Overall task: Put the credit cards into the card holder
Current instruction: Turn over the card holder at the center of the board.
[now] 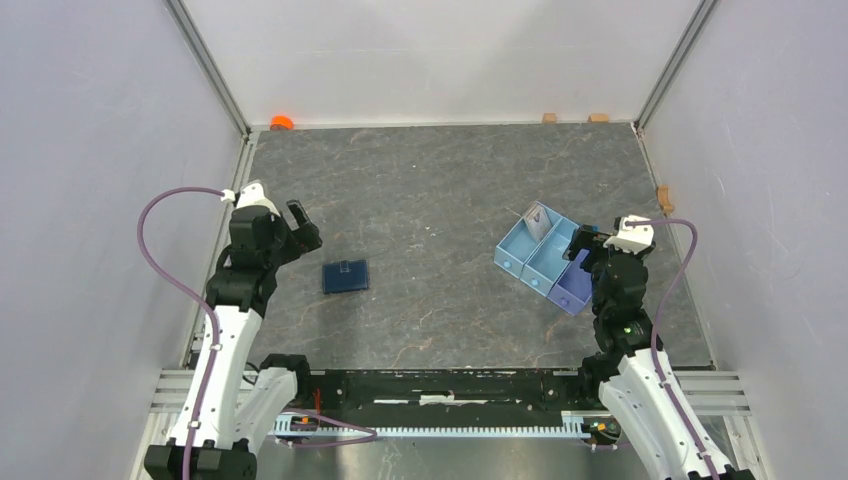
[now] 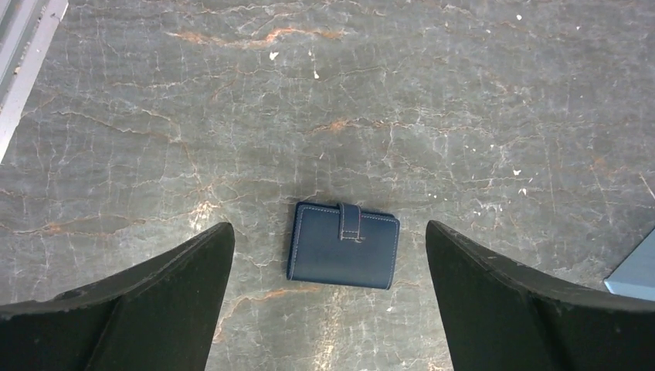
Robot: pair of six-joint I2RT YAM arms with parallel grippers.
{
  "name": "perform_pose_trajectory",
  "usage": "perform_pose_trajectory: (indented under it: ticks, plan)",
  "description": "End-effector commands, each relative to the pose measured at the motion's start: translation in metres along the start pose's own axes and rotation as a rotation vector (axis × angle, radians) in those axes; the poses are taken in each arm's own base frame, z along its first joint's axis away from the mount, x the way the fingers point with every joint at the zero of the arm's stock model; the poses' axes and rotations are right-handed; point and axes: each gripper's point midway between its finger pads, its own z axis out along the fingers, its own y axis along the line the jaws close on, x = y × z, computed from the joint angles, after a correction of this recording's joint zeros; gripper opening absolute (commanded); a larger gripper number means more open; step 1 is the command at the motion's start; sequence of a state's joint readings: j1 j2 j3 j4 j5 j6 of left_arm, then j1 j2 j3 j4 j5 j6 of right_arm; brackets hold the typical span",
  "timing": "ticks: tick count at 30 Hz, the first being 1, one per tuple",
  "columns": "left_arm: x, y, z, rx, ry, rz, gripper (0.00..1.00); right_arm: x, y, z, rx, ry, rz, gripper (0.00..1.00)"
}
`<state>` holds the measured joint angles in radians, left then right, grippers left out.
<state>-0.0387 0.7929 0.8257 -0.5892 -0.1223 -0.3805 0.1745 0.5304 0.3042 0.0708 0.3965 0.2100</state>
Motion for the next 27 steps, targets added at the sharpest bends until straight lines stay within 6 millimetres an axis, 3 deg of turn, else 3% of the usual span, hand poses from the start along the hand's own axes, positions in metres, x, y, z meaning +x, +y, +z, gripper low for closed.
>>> perform_pose_trajectory:
  ticks: [1, 6, 14, 16, 20, 22, 24, 27]
  plan:
    - [-0.009, -0.002, -0.004, 0.004, -0.004, 0.025, 1.00, -0.012, 0.004, 0.000, -0.024, -0.019, -0.009, 0.98]
    - [0.010, -0.008, 0.002, 0.018, 0.093, -0.045, 1.00, -0.013, 0.015, -0.001, -0.087, -0.022, -0.023, 0.98]
    - [0.059, -0.027, 0.035, 0.130, 0.141, -0.321, 1.00, -0.010, 0.074, -0.007, -0.416, 0.048, -0.075, 0.98]
    - [0.064, -0.023, 0.043, 0.126, 0.101, -0.359, 1.00, -0.006, 0.079, -0.007, -0.443, 0.064, -0.078, 0.98]
    - [0.076, 0.018, 0.050, -0.069, 0.066, -0.310, 1.00, -0.003, 0.084, -0.011, -0.478, 0.072, -0.076, 0.98]
    - [0.084, 0.026, 0.052, -0.103, 0.073, -0.302, 1.00, -0.002, 0.086, -0.012, -0.496, 0.068, -0.076, 0.98]
    - [0.094, 0.027, 0.056, -0.101, 0.089, -0.301, 1.00, -0.001, 0.088, -0.012, -0.504, 0.074, -0.077, 0.98]
    - [0.106, 0.007, 0.064, 0.026, 0.134, -0.287, 1.00, 0.002, 0.092, -0.013, -0.529, 0.086, -0.080, 0.98]
